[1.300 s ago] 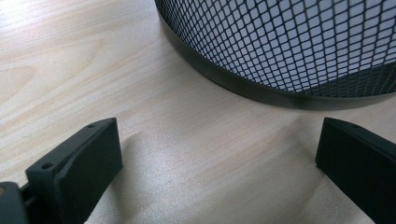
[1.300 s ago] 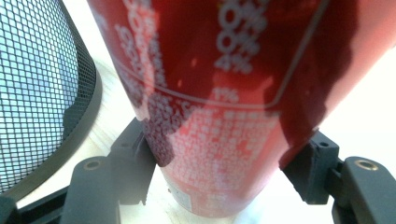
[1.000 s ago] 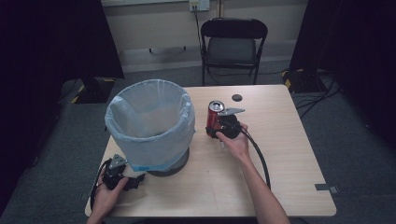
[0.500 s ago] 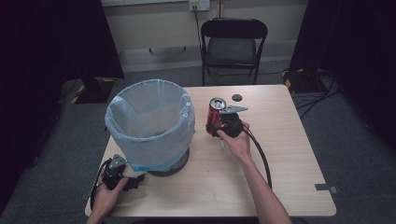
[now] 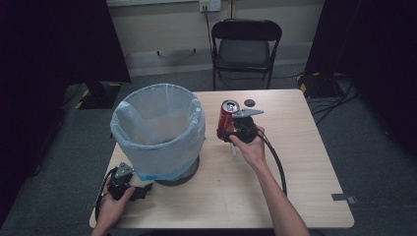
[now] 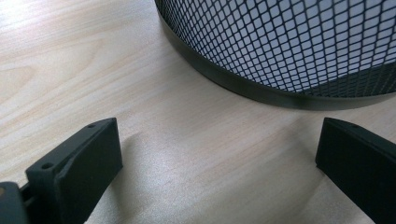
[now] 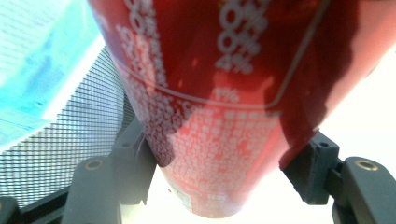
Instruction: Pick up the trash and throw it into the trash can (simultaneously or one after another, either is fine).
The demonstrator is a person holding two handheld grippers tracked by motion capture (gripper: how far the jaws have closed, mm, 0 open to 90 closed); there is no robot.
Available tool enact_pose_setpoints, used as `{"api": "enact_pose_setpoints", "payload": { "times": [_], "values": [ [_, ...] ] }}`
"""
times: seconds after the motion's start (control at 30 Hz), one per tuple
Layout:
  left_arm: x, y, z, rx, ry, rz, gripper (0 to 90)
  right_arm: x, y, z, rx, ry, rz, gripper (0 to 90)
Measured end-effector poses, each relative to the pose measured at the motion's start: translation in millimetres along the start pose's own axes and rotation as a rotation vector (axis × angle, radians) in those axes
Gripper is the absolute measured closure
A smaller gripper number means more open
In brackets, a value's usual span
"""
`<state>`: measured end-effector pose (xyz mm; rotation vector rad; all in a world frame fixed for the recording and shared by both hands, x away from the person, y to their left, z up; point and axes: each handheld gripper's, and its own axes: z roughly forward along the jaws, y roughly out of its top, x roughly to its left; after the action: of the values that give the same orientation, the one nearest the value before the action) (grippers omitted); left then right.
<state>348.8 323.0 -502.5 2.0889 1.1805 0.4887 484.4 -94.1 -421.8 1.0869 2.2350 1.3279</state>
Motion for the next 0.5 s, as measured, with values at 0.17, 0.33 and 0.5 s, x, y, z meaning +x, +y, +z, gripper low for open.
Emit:
{"api": "enact_pose_setpoints", "payload": {
  "times": [0.17, 0.33, 0.5],
  "values": [
    [0.0, 0.0, 0.0, 0.0, 0.0, 0.0, 0.0, 3.4, 7.0, -4.8, -0.014, 0.012, -0.013, 34.3],
    [0.0, 0.0, 0.0, 0.0, 0.0, 0.0, 0.0, 6.0, 11.5, -8.4, -0.041, 0.02, -0.013, 34.4],
    [0.1, 0.0, -0.1, 0.0, 0.001, 0.002, 0.0, 9.5, 16.9, -12.6, -0.049, 0.023, -0.021, 34.4]
  ]
}}
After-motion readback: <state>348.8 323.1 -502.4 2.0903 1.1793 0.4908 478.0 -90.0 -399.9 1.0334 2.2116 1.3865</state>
